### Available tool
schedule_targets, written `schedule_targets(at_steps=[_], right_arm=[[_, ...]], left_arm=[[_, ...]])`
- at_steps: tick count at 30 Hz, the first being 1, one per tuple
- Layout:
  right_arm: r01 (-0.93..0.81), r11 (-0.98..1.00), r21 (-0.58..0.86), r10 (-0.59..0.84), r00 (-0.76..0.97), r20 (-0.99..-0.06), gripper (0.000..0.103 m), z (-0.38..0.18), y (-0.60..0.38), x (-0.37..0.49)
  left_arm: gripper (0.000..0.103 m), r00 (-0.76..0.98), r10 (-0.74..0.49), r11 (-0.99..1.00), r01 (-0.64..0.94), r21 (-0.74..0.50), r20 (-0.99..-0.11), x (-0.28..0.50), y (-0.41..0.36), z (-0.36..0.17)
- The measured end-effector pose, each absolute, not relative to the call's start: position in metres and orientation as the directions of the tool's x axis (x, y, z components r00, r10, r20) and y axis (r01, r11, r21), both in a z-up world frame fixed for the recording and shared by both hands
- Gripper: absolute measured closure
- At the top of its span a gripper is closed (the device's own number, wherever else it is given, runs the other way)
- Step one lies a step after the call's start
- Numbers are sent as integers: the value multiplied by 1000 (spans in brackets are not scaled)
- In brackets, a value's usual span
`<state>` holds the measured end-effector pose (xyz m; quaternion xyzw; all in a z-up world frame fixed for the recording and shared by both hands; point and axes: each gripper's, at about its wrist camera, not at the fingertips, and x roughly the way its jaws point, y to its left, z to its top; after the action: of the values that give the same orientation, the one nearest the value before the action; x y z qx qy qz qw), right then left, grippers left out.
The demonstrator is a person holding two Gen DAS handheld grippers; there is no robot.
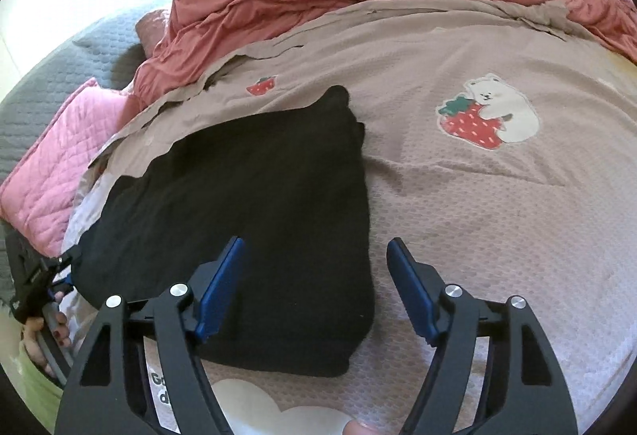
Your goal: Fold small clothes
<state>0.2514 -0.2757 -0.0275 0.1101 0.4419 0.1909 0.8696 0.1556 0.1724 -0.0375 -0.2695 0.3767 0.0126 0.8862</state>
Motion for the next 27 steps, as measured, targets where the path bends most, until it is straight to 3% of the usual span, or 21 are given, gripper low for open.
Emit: schedule_targets(at_steps=[3,5,8,10,11,21,27], right_arm=[[-254,903,346,429,532,-730,44,-27,-270,253],[-259,907,330,420,529,-738,49,-28,-267,256],[-257,910,326,415,531,-739,68,-28,-266,258],[-254,913,318,406,535,-741,90,-28,-268,258],[-248,916,316,402,540,-740,90,-28,-270,258],[-283,899,335,438,561,-703,93,-8,-290,231],[-249,919,308,395,534,-748,95,-27,-305,221]], left_arm=[[36,714,-171,877,-203,-435,-678,156,163,-35],[62,710,-169,884,-198,-423,-684,158,158,-34],[75,708,-181,883,-189,-430,-683,158,156,-35],[86,709,-171,889,-189,-418,-684,156,155,-34],[91,711,-170,888,-189,-418,-683,155,155,-33],[93,714,-212,884,-151,-442,-667,138,161,-31],[93,689,-211,892,-154,-425,-693,132,157,-36]])
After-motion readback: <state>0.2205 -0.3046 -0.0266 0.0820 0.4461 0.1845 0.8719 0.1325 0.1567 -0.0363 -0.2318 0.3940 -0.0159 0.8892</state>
